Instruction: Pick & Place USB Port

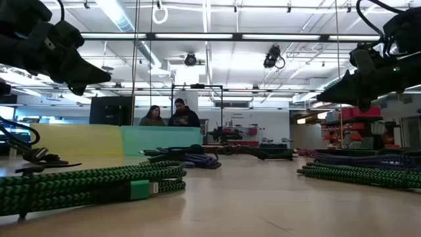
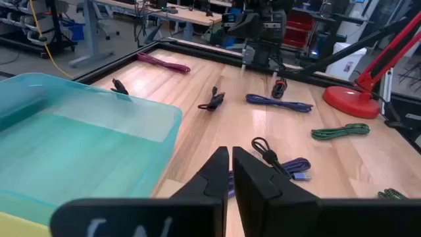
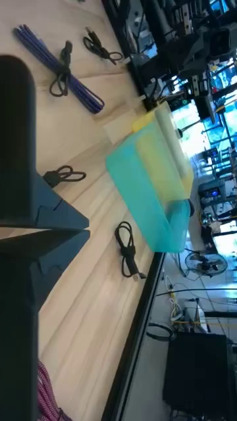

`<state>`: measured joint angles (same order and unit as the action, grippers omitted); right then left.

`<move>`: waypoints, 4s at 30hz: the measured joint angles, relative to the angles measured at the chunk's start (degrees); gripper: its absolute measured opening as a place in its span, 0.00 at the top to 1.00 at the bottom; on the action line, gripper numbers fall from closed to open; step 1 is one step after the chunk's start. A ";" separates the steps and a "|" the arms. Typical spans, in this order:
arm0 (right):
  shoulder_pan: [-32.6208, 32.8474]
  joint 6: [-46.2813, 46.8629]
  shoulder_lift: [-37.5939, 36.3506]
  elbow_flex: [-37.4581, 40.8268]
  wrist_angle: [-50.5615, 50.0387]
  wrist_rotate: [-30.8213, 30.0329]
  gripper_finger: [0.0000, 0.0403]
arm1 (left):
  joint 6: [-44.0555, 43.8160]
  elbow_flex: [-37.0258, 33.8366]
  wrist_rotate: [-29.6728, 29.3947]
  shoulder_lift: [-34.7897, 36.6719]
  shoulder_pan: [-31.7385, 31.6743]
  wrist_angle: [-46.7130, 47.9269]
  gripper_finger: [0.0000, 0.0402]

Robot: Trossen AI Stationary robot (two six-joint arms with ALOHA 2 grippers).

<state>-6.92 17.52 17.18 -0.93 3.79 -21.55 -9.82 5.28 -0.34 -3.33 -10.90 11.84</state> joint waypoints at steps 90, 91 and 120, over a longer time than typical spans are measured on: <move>0.02 -0.01 0.01 0.00 -0.01 0.01 0.96 | -0.58 0.00 0.29 0.00 -0.50 -9.26 0.94; 0.01 -0.01 0.00 0.00 -0.02 -0.01 0.96 | -1.14 0.00 0.42 0.00 -0.50 -9.67 0.94; 0.00 0.00 0.01 0.00 0.00 -0.01 0.96 | -9.76 3.15 22.15 -13.80 12.61 -4.39 0.97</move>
<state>-6.91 17.52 17.19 -0.93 3.79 -21.56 -19.59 8.43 21.81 -17.13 1.72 7.45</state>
